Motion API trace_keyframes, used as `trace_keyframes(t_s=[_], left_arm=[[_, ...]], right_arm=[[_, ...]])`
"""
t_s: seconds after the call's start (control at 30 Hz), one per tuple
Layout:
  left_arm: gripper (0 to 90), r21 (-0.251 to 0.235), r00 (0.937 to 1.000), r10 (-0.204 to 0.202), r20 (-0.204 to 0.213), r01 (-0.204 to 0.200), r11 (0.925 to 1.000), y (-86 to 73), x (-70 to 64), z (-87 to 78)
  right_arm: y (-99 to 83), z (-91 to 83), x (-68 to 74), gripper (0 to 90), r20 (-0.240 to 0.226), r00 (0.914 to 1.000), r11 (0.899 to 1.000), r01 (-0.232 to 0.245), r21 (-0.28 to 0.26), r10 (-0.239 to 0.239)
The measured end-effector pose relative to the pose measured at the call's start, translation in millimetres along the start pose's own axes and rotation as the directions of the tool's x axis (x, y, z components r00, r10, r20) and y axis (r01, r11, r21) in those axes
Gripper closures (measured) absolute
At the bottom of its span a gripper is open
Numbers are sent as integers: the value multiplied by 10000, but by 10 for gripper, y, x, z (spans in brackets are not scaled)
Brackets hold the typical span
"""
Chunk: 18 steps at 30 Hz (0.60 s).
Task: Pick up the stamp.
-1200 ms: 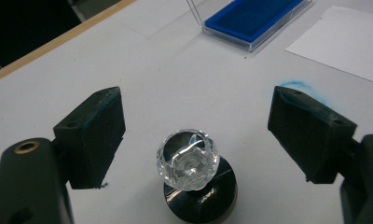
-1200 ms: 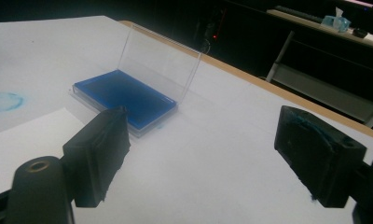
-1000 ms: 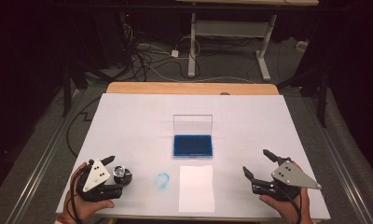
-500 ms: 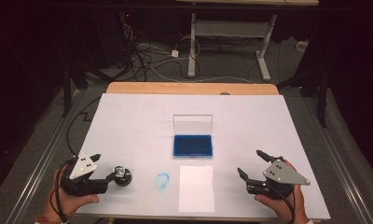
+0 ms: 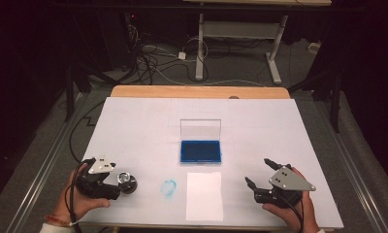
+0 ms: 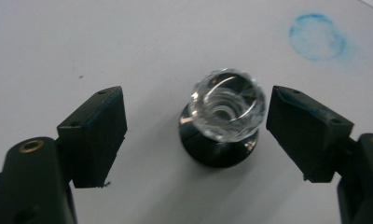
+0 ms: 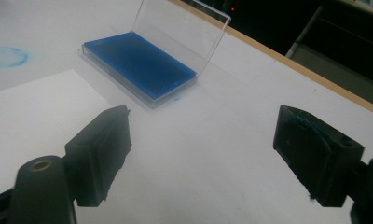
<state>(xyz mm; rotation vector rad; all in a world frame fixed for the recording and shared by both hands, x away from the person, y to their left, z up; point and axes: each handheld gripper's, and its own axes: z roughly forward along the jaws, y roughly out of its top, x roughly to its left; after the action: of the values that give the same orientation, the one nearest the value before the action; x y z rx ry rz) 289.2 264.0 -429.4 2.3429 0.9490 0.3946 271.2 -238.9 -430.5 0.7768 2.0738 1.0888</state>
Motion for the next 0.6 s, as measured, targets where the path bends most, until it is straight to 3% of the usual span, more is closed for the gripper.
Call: trace_keyframes(t_s=[0.1,0.2,0.27,0.43,0.6], left_arm=[[214,-44,9999,43,101,-42,10000,29,-14,21],[262,202,9979,85,649,-98,9997,45,14,84],[298,228,9969,23,792,-42,9997,47,25,101],[398,236,9973,-96,731,79,9997,62,60,124],[442,514,9959,69,897,-116,9986,74,49,171]], right_arm=[[1,-4,9,195,5,10000,10000,41,-12,-41],[-9,5,14,197,-14,10000,9999,78,68,-78],[-14,9,14,198,-31,10000,9999,69,104,-68],[-15,7,15,200,-12,10000,10000,59,80,-59],[-22,8,6,201,-9,10000,10000,8,94,-8]])
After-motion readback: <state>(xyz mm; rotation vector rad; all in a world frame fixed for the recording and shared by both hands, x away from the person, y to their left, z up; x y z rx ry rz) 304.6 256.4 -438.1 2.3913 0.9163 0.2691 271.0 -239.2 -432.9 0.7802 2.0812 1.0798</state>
